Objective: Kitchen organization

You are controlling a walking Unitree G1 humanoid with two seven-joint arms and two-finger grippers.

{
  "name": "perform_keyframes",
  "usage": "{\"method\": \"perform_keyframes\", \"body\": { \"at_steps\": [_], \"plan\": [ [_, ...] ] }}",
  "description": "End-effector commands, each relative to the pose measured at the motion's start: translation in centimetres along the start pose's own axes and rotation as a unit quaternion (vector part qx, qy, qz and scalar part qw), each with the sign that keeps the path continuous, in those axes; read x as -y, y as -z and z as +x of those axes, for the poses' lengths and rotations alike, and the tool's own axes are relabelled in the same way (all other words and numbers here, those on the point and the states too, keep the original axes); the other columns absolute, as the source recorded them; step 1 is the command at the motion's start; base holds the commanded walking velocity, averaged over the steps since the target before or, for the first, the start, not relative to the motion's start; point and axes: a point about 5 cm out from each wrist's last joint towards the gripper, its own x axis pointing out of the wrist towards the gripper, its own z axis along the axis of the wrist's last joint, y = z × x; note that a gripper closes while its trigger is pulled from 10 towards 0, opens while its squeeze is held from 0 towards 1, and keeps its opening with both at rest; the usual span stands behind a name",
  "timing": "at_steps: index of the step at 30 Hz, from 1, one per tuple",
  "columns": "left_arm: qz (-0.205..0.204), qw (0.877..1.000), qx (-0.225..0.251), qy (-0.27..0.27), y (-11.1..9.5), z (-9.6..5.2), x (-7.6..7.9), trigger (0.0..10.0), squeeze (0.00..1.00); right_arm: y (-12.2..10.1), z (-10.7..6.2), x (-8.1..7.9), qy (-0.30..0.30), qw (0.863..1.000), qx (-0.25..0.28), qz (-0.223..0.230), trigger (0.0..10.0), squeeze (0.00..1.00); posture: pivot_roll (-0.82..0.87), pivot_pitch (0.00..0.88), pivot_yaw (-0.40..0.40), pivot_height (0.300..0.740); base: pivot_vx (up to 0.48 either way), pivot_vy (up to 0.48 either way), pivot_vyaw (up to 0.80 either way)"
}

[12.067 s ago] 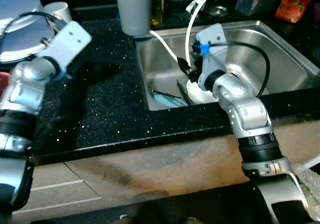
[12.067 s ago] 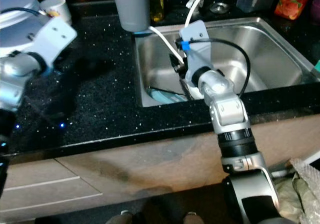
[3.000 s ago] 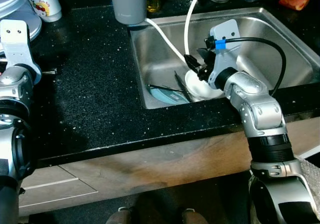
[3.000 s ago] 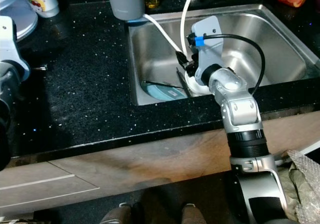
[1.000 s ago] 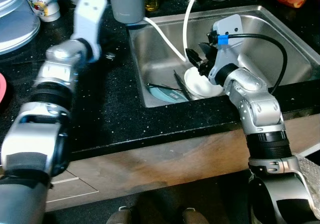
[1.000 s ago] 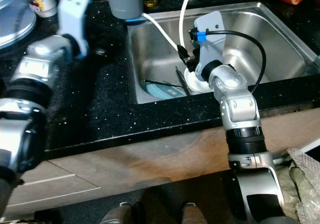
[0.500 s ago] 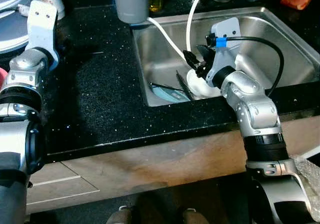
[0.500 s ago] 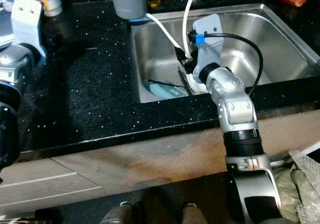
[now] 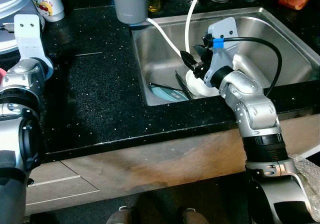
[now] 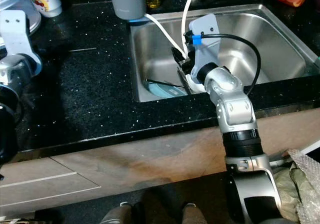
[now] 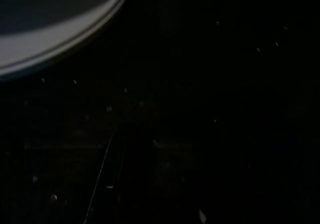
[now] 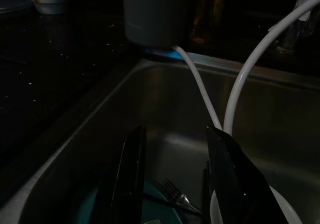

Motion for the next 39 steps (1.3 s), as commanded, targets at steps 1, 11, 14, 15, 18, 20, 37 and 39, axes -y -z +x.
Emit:
{"method": "perform_keyframes", "body": {
  "at_steps": [1,11,14,15,18,20,37,39],
  "plan": [
    [0.022,0.994,-0.096,0.041,3.2,0.0,0.2,10.0,0.00,-0.2,-0.1,-0.1,-0.005,1.000,0.005,-0.001,10.0,0.00,-0.01,0.172,0.034,0.740,0.000,0.000,0.00],
    [0.078,0.966,-0.126,0.212,2.7,-0.3,3.7,9.1,0.00,-0.3,-0.1,0.2,-0.004,1.000,0.007,-0.003,10.0,0.00,-0.01,0.173,0.031,0.740,0.000,0.000,0.00],
    [0.080,0.959,-0.119,0.243,2.4,-0.4,4.6,8.3,0.00,-0.3,-0.1,0.2,-0.003,1.000,0.007,-0.003,10.0,0.00,-0.01,0.173,0.031,0.740,0.000,0.000,0.00],
    [0.078,0.957,-0.113,0.254,2.2,-0.4,4.9,8.3,0.00,-0.3,-0.1,0.2,-0.003,1.000,0.007,-0.003,10.0,0.00,-0.01,0.173,0.031,0.740,0.000,0.000,0.00],
    [0.063,0.952,-0.087,0.288,1.4,-0.5,5.9,7.3,0.00,-0.3,-0.1,0.2,-0.003,1.000,0.007,-0.003,10.0,0.00,-0.01,0.173,0.031,0.740,0.000,0.000,0.00],
    [0.039,0.942,-0.065,0.327,0.3,-0.8,6.9,3.8,0.00,-0.3,-0.2,0.2,-0.002,1.000,0.006,-0.003,10.0,0.00,-0.01,0.173,0.031,0.740,0.000,0.000,0.00],
    [0.083,0.987,0.106,0.093,-3.8,-0.3,2.9,0.0,0.00,-0.1,-0.3,0.2,0.001,1.000,0.005,0.002,10.0,0.00,0.00,0.192,0.038,0.740,0.000,0.000,0.00],
    [0.088,0.988,0.102,0.070,-3.2,-0.2,2.4,0.0,0.00,0.0,-0.4,0.1,0.001,1.000,0.005,0.003,10.0,0.00,0.00,0.201,0.041,0.740,0.000,0.000,0.00]
  ]
}}
